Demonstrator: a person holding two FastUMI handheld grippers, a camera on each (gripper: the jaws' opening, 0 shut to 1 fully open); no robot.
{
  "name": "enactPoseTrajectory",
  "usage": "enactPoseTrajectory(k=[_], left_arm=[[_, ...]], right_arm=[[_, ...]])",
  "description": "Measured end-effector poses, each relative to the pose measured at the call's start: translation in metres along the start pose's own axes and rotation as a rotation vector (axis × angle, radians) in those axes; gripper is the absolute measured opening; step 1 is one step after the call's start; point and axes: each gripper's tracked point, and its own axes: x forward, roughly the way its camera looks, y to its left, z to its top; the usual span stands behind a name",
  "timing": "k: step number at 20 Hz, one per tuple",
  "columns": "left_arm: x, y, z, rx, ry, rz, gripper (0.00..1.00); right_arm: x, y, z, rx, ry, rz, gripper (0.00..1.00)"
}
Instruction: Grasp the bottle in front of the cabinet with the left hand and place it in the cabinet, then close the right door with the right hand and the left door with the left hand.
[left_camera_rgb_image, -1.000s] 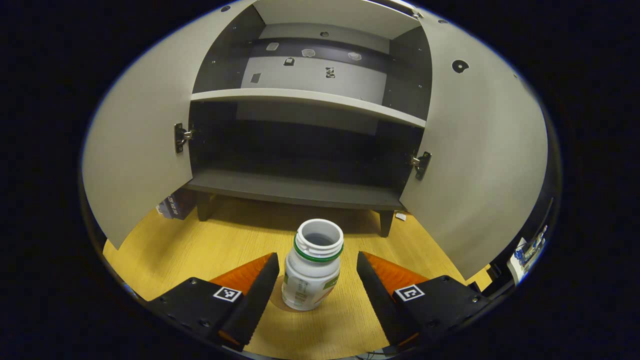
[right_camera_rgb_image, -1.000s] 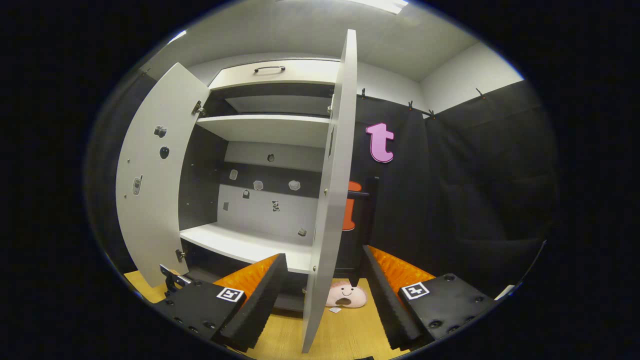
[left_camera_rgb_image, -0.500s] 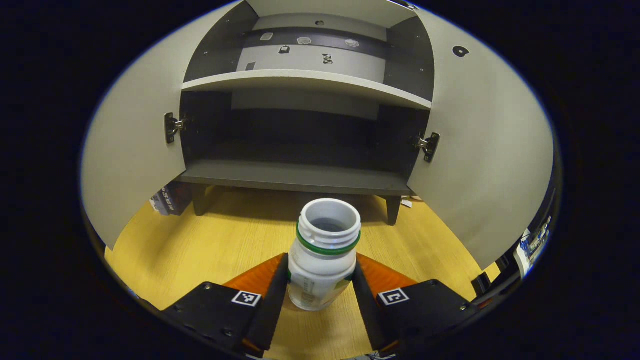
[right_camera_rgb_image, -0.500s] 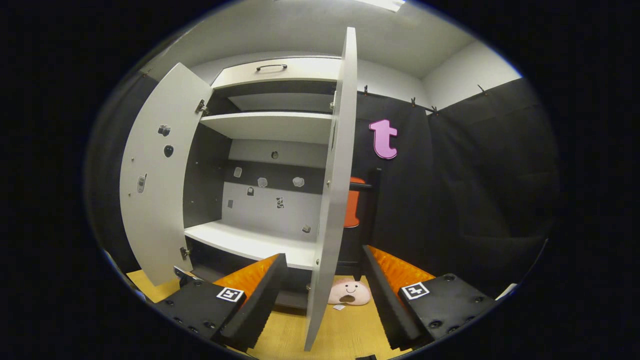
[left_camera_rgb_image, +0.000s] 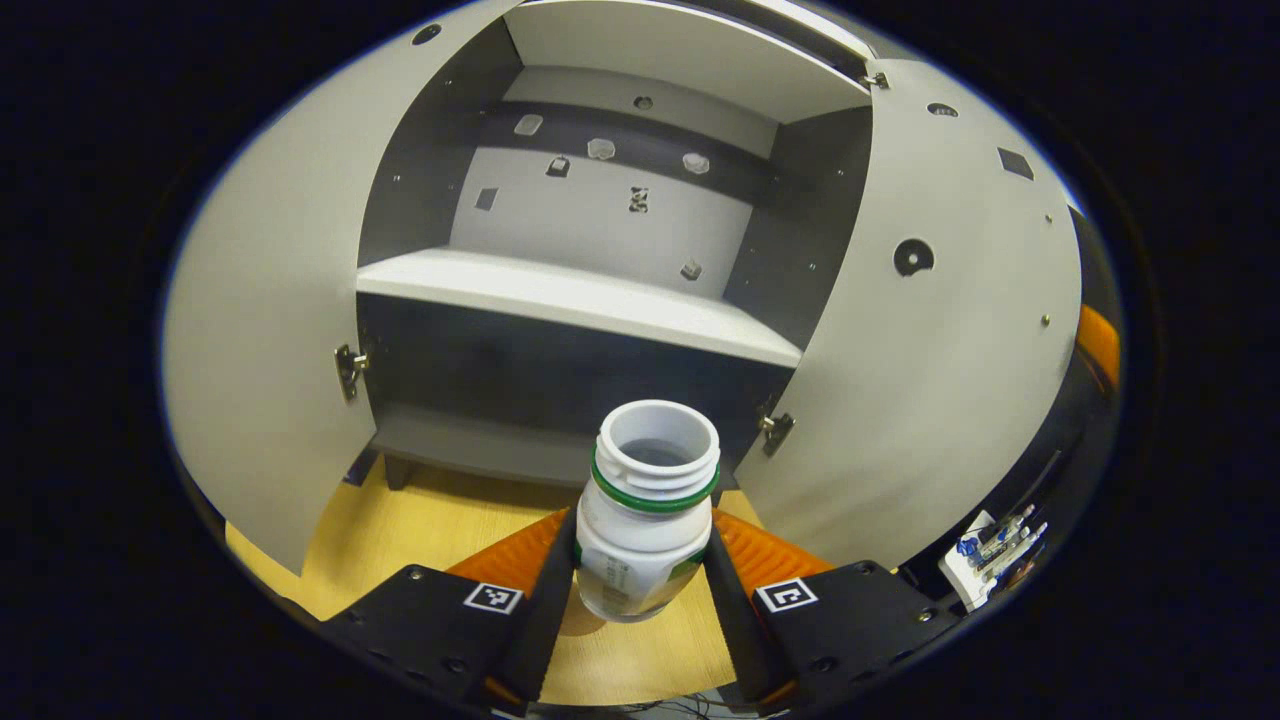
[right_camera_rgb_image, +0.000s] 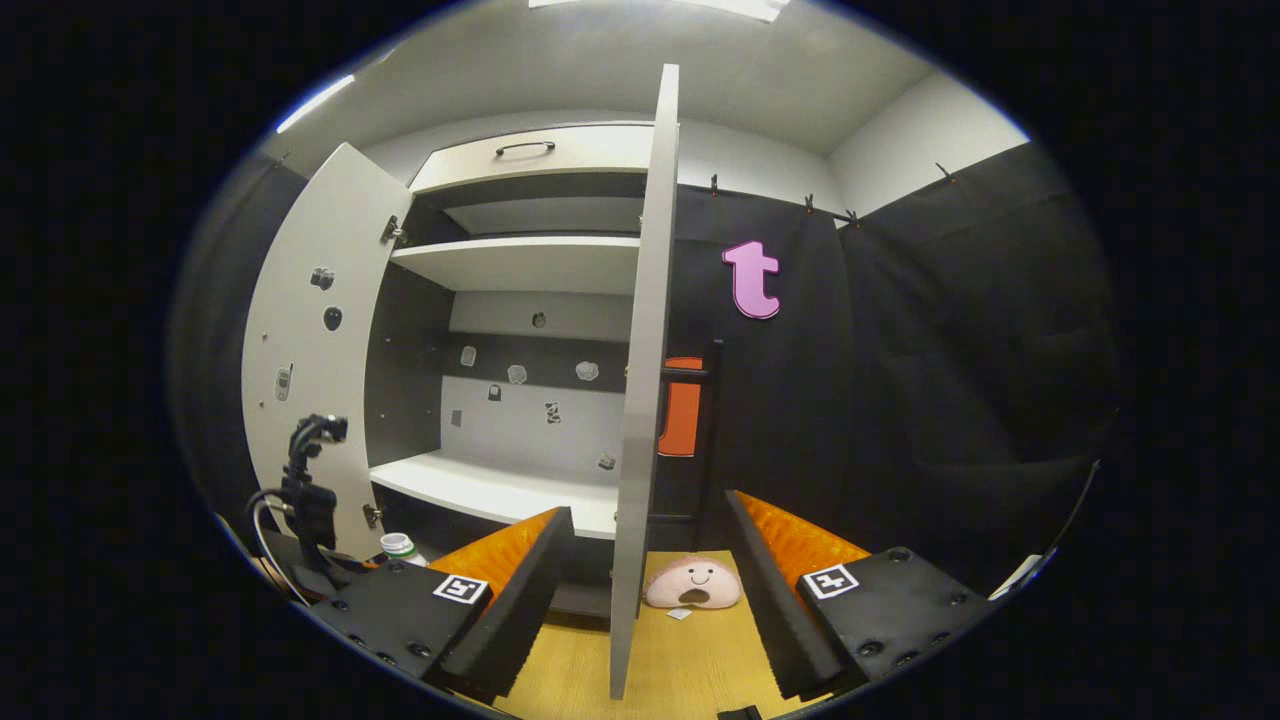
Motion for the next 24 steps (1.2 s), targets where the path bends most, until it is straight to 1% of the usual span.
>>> enactPoseTrajectory(k=[3, 5, 8, 11, 14, 18, 21, 24], left_arm=[[-0.009, -0.001, 0.053, 0.047, -0.055, -0.008, 0.71], [-0.008, 0.001, 0.081, 0.061, -0.076, -0.004, 0.71], [0.001, 0.007, 0.121, 0.087, -0.114, 0.011, 0.71], [0.017, 0.007, 0.15, 0.1, -0.13, 0.005, 0.7], [0.044, 0.008, 0.175, 0.107, -0.134, 0.014, 0.71], [0.081, 0.009, 0.2, 0.153, -0.131, 0.047, 0.7], [0.107, 0.011, 0.204, 0.172, -0.106, 0.062, 0.7], [0.127, 0.01, 0.215, 0.204, -0.11, 0.076, 0.7]], right_arm=[[-0.005, -0.007, -0.001, 0.028, -0.006, -0.007, 0.98], [-0.007, -0.012, -0.001, 0.044, -0.01, -0.014, 0.98], [-0.01, -0.021, -0.001, 0.048, -0.015, -0.027, 0.98], [-0.013, -0.036, 0.002, 0.043, -0.024, -0.046, 0.98], [-0.014, -0.049, 0.0, 0.053, -0.024, -0.068, 0.98], [-0.017, -0.068, 0.0, 0.066, -0.025, -0.1, 0.98], [-0.016, -0.084, -0.002, 0.059, -0.029, -0.127, 0.98], [-0.014, -0.095, -0.007, 0.057, -0.025, -0.149, 0.98]])
